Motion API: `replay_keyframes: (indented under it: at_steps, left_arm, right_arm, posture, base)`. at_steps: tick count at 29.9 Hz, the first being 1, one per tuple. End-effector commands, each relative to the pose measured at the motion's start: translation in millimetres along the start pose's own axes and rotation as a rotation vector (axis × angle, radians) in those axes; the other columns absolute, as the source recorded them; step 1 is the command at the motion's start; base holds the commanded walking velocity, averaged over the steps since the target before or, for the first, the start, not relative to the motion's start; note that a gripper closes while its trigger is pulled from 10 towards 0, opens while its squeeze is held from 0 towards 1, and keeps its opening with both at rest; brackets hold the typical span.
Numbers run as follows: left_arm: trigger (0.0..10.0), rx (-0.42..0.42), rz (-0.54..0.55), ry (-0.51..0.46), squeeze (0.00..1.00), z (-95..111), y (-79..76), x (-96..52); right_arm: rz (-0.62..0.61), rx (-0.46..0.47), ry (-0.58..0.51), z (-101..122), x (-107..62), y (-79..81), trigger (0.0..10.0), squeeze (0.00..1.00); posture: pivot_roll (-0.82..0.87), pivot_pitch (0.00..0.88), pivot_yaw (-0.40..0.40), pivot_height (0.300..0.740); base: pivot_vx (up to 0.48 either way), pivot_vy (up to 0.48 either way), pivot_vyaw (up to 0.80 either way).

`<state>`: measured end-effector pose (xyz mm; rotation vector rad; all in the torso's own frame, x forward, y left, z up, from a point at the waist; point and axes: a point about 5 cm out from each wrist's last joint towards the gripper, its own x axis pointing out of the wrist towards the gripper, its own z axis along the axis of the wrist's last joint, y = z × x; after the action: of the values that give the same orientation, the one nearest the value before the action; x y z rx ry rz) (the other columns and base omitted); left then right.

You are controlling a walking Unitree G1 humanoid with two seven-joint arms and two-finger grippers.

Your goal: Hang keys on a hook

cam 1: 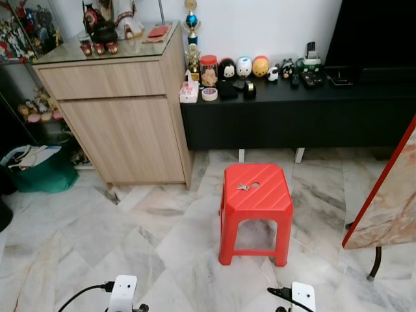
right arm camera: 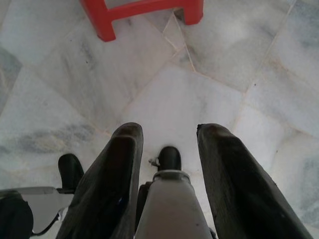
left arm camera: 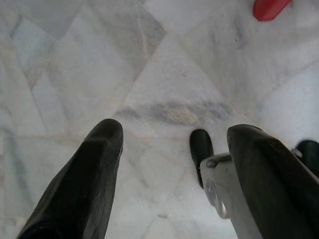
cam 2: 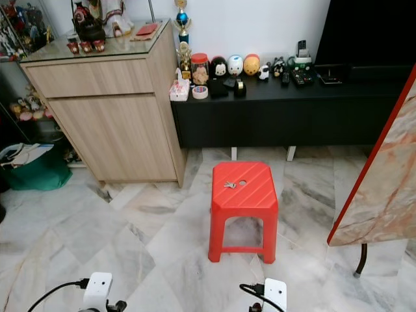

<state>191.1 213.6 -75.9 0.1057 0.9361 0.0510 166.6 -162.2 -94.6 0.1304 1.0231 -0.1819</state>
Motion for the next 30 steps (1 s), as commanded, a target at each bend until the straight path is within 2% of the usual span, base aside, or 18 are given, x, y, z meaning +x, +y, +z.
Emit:
replay_keyframes:
  at_steps: [1,30]
  left_arm:
    - [10.0,0.011,0.006,0.003,0.00,-0.6,1.5,-0.2]
    - [10.0,-0.016,0.010,0.001,0.00,-0.2,-0.6,0.1]
  right_arm:
    - [0.008,0.005,-0.001,0.7,0.1,3.6,10.0,0.00]
    - [0.010,0.016,-0.010,2.8,0.3,1.2,10.0,0.00]
  posture:
    - [-0.05,0.000,0.060,0.740]
    - [-0.04,0.000,0.041,0.740]
  base:
    - [0.319,0.000,0.00]
    - [0.319,0.000,0.00]
